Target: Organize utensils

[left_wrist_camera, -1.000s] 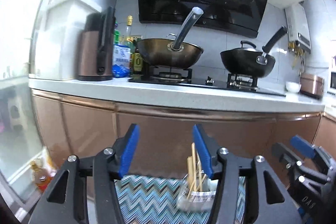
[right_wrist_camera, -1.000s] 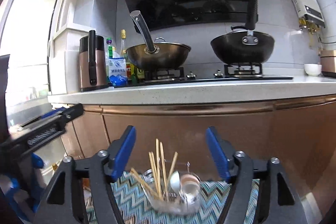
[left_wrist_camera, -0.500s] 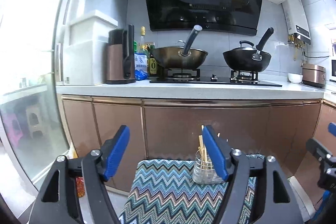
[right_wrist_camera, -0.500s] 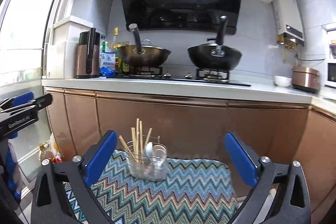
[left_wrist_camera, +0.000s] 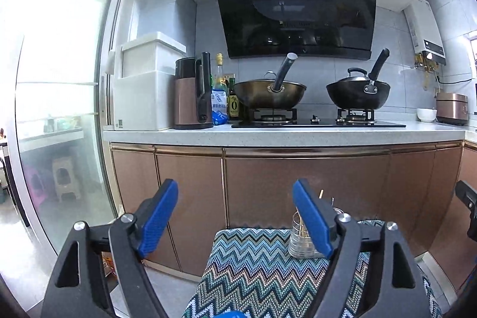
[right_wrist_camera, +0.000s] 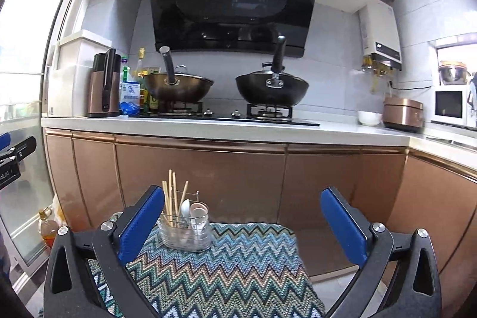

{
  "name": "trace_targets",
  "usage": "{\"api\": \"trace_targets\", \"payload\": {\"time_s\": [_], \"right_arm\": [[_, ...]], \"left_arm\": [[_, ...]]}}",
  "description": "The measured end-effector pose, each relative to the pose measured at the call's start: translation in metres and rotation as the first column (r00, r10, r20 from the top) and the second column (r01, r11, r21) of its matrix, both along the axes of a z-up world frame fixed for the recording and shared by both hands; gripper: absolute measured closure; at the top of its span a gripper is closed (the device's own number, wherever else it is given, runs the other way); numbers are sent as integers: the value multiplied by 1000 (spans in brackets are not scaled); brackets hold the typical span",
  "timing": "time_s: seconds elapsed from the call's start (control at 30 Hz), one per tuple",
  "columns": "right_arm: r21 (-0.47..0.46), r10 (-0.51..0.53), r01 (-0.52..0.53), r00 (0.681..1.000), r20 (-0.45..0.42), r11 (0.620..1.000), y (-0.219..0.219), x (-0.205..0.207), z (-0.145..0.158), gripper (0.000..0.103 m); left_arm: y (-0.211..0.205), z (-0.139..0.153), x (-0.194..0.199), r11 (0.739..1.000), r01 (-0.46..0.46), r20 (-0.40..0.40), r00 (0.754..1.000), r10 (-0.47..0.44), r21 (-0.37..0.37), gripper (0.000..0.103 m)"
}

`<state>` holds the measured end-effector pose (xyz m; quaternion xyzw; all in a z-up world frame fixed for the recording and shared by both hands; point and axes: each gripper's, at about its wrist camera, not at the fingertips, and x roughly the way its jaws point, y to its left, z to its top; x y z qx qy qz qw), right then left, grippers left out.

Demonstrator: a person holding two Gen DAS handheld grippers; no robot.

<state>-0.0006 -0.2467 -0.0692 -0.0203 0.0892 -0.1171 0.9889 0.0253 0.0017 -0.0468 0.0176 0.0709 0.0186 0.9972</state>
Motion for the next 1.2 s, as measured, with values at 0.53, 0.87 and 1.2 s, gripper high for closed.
{"api": "trace_targets", "payload": {"time_s": [0.53, 0.87, 1.2], "right_arm": [[-21, -146, 146, 989, -2, 989, -17, -23, -4, 0], [-31, -165, 165, 986, 2, 986, -22, -29, -5, 0], [-42, -155, 155, 988, -7, 987, -14, -27, -7, 0]], "left_arm": [[1, -9, -7, 999, -51, -13, 999, 51, -8, 24], [-1, -11, -8, 998, -66, -14, 998, 66, 5, 24], [7, -14, -4, 997, -80, -26, 996, 81, 8, 24]]}}
